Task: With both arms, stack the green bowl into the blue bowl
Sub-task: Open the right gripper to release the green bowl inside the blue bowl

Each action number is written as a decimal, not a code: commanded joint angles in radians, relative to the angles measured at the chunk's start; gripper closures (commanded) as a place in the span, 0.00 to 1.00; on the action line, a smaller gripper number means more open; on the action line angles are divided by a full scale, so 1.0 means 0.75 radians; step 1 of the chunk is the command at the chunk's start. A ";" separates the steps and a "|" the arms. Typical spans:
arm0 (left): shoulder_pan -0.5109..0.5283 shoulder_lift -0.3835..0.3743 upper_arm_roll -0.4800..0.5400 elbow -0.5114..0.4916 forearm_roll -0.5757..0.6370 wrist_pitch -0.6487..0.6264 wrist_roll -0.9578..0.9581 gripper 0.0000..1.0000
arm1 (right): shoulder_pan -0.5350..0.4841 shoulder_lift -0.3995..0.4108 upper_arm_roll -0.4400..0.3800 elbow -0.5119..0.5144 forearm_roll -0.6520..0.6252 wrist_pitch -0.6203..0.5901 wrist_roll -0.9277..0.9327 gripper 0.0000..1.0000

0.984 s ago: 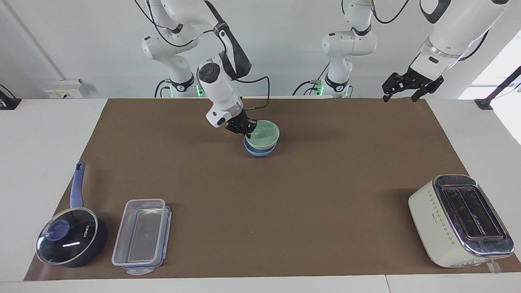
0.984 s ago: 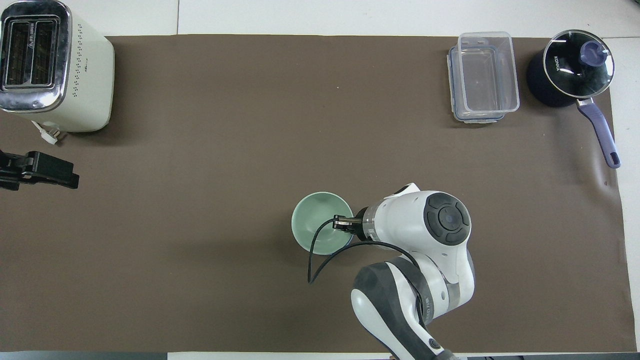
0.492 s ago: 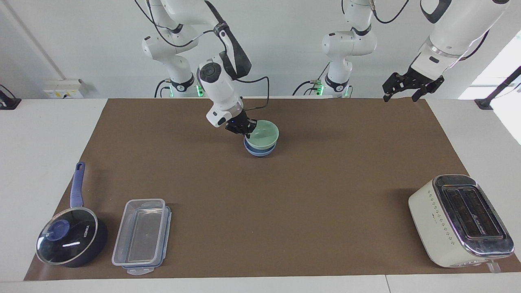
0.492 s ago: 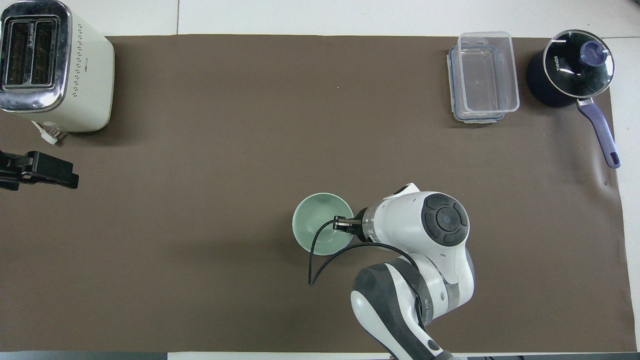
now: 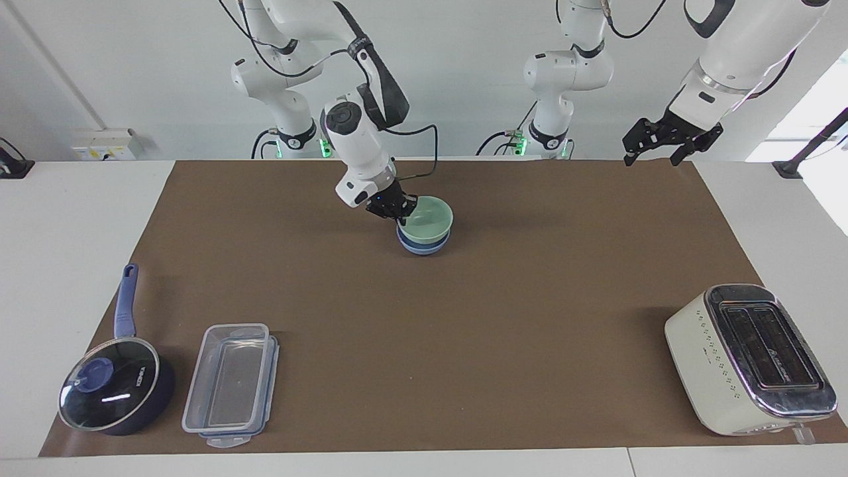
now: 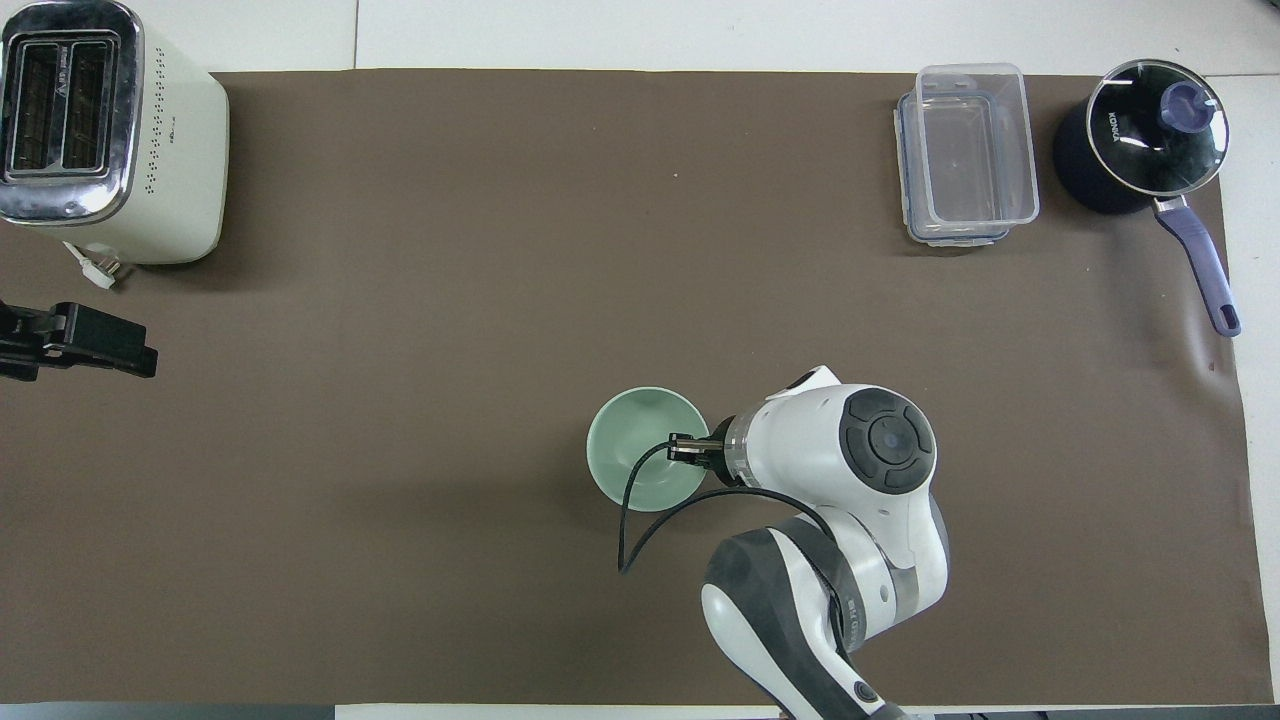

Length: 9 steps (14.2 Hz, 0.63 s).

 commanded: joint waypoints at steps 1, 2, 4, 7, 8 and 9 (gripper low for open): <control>0.007 -0.008 -0.005 0.001 0.023 -0.002 0.006 0.00 | -0.001 -0.004 0.001 0.008 -0.021 -0.021 -0.001 0.18; 0.007 -0.008 -0.005 0.001 0.023 -0.002 0.006 0.00 | -0.003 0.000 0.001 0.016 -0.021 -0.023 -0.003 0.14; 0.007 -0.008 -0.005 0.001 0.023 -0.002 0.006 0.00 | -0.011 -0.015 -0.003 0.033 -0.023 -0.027 -0.005 0.09; 0.007 -0.008 -0.005 0.001 0.023 -0.002 0.006 0.00 | -0.119 -0.090 -0.015 0.041 -0.047 -0.034 -0.010 0.04; 0.007 -0.008 -0.005 0.001 0.023 -0.002 0.006 0.00 | -0.180 -0.125 -0.015 0.047 -0.084 -0.042 -0.014 0.01; 0.007 -0.008 -0.005 0.001 0.023 -0.002 0.006 0.00 | -0.242 -0.156 -0.013 0.051 -0.117 -0.064 -0.016 0.00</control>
